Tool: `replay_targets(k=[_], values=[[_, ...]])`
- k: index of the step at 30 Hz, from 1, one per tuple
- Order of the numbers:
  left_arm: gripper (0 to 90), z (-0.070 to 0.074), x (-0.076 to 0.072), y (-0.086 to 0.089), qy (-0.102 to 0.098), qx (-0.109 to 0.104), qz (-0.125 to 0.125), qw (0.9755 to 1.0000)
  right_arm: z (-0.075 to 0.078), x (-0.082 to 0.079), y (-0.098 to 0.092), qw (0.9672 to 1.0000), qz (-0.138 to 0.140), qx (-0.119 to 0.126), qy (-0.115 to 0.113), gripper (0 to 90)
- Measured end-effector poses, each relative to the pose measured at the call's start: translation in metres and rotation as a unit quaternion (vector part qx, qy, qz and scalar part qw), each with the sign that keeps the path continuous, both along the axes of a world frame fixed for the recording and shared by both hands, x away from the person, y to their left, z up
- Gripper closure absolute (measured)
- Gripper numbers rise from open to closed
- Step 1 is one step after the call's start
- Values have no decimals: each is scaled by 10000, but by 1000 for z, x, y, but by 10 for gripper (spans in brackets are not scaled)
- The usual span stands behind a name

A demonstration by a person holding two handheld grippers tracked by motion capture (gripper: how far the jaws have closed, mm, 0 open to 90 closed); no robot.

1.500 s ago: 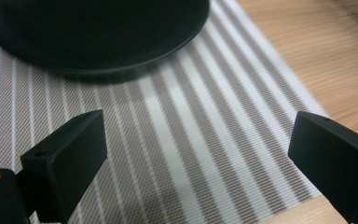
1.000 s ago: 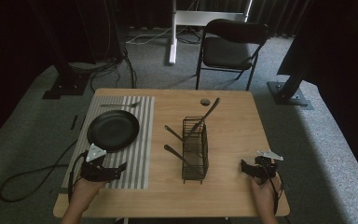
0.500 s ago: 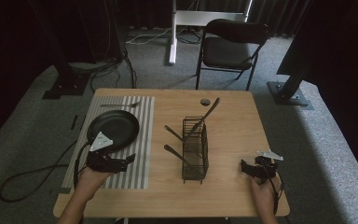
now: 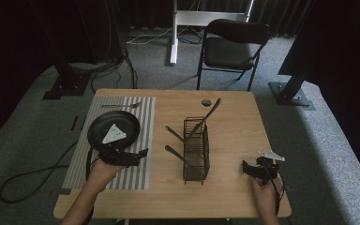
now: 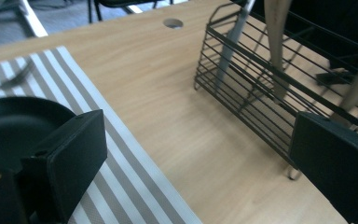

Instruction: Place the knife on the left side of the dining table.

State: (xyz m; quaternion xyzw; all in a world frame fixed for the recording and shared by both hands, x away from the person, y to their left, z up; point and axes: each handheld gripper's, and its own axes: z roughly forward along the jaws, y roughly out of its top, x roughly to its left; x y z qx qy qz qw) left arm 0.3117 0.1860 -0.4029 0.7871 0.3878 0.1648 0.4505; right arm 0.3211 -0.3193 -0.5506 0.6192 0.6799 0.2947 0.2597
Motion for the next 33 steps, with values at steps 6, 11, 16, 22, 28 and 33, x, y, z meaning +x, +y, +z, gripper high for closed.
replay_targets(k=[6,11,16,22,28,33], values=[[48,8,7,-12,-62,29,-112,9999,0,0,0,10000,0,1,-2,111],[48,14,10,-19,-63,-15,-181,9998,0,0,0,10000,2,-3,-6,111],[48,26,16,-33,-95,-104,-299,9995,0,0,0,10000,-2,3,5,111],[48,30,23,-44,-68,-131,-342,9993,0,0,0,10000,3,-6,-6,111],[49,32,36,-57,31,-99,-357,9993,0,0,0,10000,3,-5,-6,111],[138,33,42,-62,60,-149,-357,9992,0,0,0,10000,0,-3,-8,111]])
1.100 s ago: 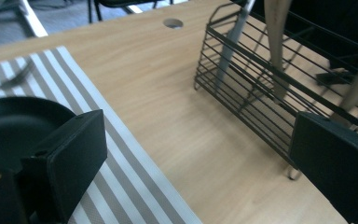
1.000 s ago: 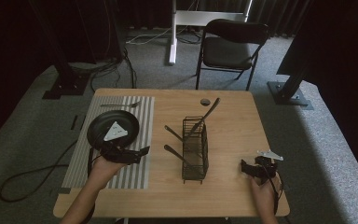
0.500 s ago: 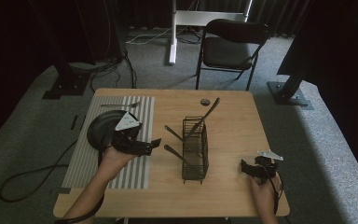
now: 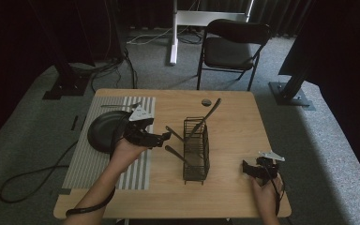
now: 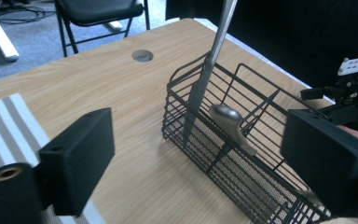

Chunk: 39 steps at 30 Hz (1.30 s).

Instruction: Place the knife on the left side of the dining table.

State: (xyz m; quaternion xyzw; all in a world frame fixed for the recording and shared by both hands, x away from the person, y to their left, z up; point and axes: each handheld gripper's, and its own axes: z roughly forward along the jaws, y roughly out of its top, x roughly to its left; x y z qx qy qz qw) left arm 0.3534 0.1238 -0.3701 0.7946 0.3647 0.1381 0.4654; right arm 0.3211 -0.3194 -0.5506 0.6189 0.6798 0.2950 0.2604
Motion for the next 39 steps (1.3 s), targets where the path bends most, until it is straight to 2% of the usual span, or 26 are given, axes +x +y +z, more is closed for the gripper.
replay_targets(k=[3,5,7,8,10,15,18,23,25,28,30,32,34,36,39], values=[[160,0,4,-4,86,-43,44,9999,0,0,0,10000,1,1,1,111],[270,-1,6,-5,163,-123,2,9998,0,0,0,10000,1,1,0,112],[287,-1,6,-5,163,-123,2,9998,0,0,0,10000,-1,0,-1,112],[351,-4,6,-7,271,-133,-44,9995,0,0,0,10000,-2,0,-1,113],[378,-4,7,-7,271,-155,-13,9995,0,0,0,10000,-1,-1,-1,112],[519,-6,6,-9,262,-155,52,9995,0,0,0,10000,0,3,-3,116],[576,-5,5,-9,262,-207,-15,9994,0,0,0,10000,1,2,-4,116],[720,-4,5,-10,402,-341,-160,9985,0,0,0,10000,-1,3,-3,117],[722,-2,5,-10,371,-251,-183,9988,0,0,0,10000,1,4,-2,117],[730,-1,4,-10,407,-296,-252,9984,0,0,0,10000,0,3,-3,117],[760,0,4,-9,485,-457,-339,9972,0,0,0,10000,-2,2,-3,117],[796,2,1,-11,396,-442,-354,9976,0,0,0,10000,0,2,-4,117],[817,5,-2,-14,410,-543,-570,9961,0,0,0,10000,-2,7,0,117],[824,8,-5,-19,324,-486,-698,9959,0,0,0,10000,-4,9,0,117],[835,12,-8,-24,318,-506,-809,9949,0,0,0,10000,4,-2,-3,117]])
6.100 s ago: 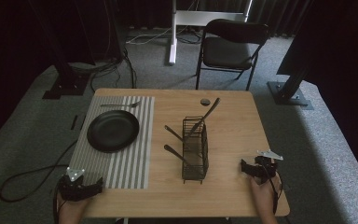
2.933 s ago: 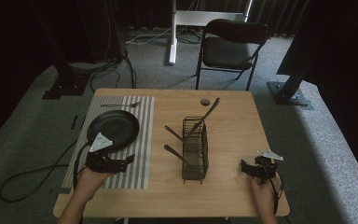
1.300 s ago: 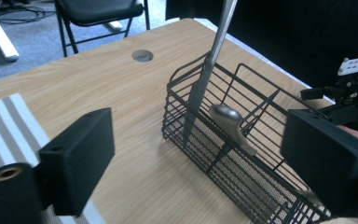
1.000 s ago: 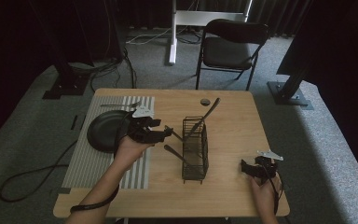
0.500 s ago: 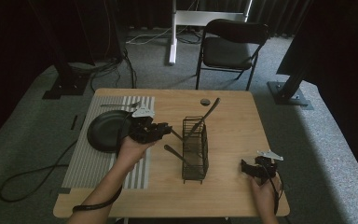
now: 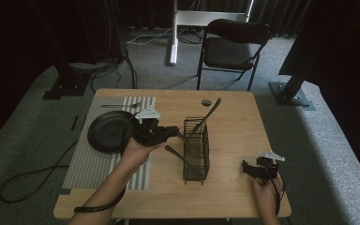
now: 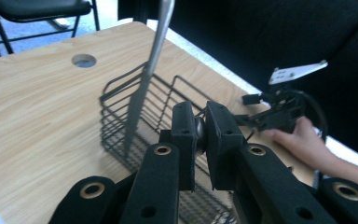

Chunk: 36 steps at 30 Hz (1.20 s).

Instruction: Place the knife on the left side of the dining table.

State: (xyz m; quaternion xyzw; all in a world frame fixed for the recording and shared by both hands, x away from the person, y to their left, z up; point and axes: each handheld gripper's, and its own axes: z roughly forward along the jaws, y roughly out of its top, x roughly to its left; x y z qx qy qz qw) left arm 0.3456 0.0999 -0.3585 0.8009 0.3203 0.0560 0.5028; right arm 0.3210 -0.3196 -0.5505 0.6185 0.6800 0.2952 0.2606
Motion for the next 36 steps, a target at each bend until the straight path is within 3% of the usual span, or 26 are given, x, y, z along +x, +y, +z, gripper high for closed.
replay_targets(k=[4,6,17,23,36], values=[[839,2,-2,-5,-50,11,-49,10000,0,0,0,10000,-4,3,4,117],[839,6,-6,-11,-187,107,-125,9997,0,0,0,10000,-3,3,4,117],[840,16,-7,-14,-282,34,-165,9995,0,0,0,10000,-3,3,4,117],[841,25,-7,-11,-225,-224,-169,9994,0,0,0,10000,-5,4,4,117],[841,48,-13,-14,-435,-347,-280,9981,0,0,0,10000,-6,3,9,117]])
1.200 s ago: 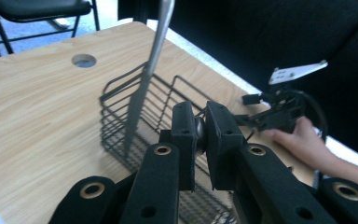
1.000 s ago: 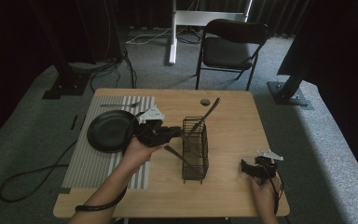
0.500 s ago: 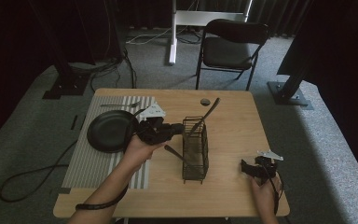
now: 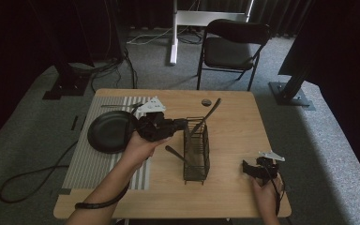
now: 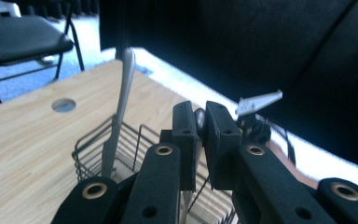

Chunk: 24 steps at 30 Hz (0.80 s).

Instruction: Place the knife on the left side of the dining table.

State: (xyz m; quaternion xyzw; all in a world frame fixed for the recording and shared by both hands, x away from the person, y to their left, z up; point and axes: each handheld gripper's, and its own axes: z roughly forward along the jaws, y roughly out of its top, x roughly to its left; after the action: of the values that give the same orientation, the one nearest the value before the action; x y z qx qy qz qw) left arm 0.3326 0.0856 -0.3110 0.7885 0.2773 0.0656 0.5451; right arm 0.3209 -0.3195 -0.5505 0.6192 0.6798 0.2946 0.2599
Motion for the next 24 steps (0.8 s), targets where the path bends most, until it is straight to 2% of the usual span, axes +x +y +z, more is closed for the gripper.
replay_targets(k=[4,5,6,9,10,16,20,24], values=[[841,6,-1,0,-65,-27,3,10000,0,0,0,10000,3,0,0,117],[841,8,-1,1,-64,-114,63,9999,0,0,0,10000,4,-1,-1,117],[841,11,-1,1,-79,-99,2,9999,0,0,0,10000,4,0,-1,117],[841,15,-1,3,-67,-211,23,9998,0,0,0,10000,5,-1,-1,117],[841,20,-1,5,-71,-318,55,9995,0,0,0,10000,6,-2,-1,117],[841,37,-2,12,-243,-370,80,9990,0,0,0,10000,5,-1,-1,117],[841,48,-3,18,-314,-534,138,9980,0,0,0,10000,5,0,-1,117],[841,57,-4,26,-418,-538,202,9975,0,0,0,10000,2,2,-3,117]])
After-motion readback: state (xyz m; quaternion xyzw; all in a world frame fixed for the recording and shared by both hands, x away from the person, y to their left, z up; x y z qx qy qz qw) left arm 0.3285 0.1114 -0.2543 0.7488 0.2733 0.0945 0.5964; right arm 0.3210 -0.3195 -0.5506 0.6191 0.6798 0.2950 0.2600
